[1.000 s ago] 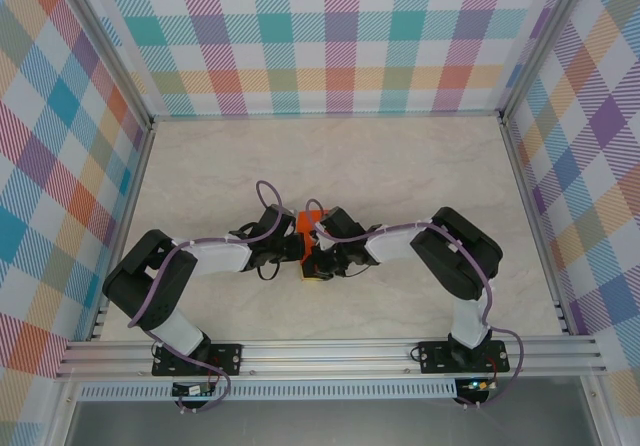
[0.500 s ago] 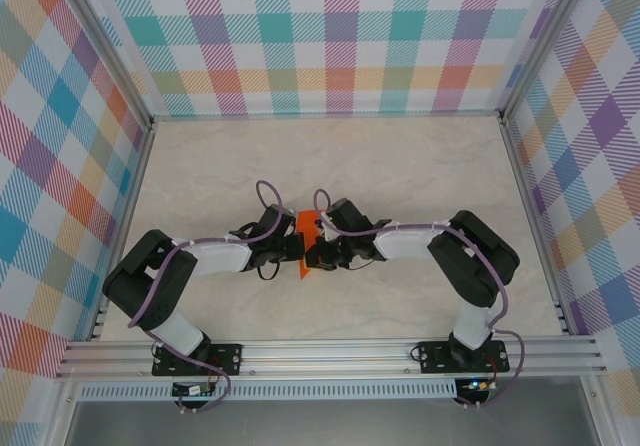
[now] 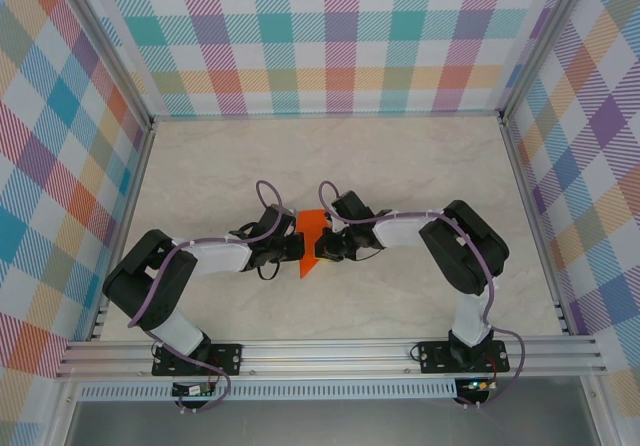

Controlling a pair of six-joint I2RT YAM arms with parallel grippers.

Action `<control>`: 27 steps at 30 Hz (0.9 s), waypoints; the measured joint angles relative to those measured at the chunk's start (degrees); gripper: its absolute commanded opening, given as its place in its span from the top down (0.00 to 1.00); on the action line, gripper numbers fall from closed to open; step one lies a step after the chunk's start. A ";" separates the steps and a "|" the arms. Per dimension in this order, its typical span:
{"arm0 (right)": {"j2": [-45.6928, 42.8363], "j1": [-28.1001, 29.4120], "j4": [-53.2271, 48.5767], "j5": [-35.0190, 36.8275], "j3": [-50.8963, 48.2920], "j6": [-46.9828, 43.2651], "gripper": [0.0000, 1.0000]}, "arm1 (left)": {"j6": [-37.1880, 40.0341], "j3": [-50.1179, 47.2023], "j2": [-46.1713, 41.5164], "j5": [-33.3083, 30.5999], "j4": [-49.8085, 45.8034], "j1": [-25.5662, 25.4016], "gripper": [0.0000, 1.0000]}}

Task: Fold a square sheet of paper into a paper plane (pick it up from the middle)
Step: Third fold the triangle at the center of the table.

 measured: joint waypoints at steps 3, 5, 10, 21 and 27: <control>0.00 0.00 -0.04 0.37 0.00 0.02 0.94 | 0.02 0.02 0.00 0.00 -0.02 0.00 1.00; 0.00 0.00 -0.04 0.52 0.00 0.20 0.94 | 0.04 0.09 0.04 -0.02 -0.07 0.00 1.00; 0.00 0.00 -0.07 0.63 0.00 0.55 0.94 | 0.02 0.37 0.09 -0.11 -0.48 0.00 1.00; -0.02 0.00 0.68 0.72 -0.50 3.67 0.94 | -5.29 3.15 -6.93 -3.37 -9.92 -0.04 0.62; -0.09 0.00 0.70 0.79 -0.55 4.94 0.94 | -13.70 -1.22 -13.68 -0.59 -5.70 -1.05 0.84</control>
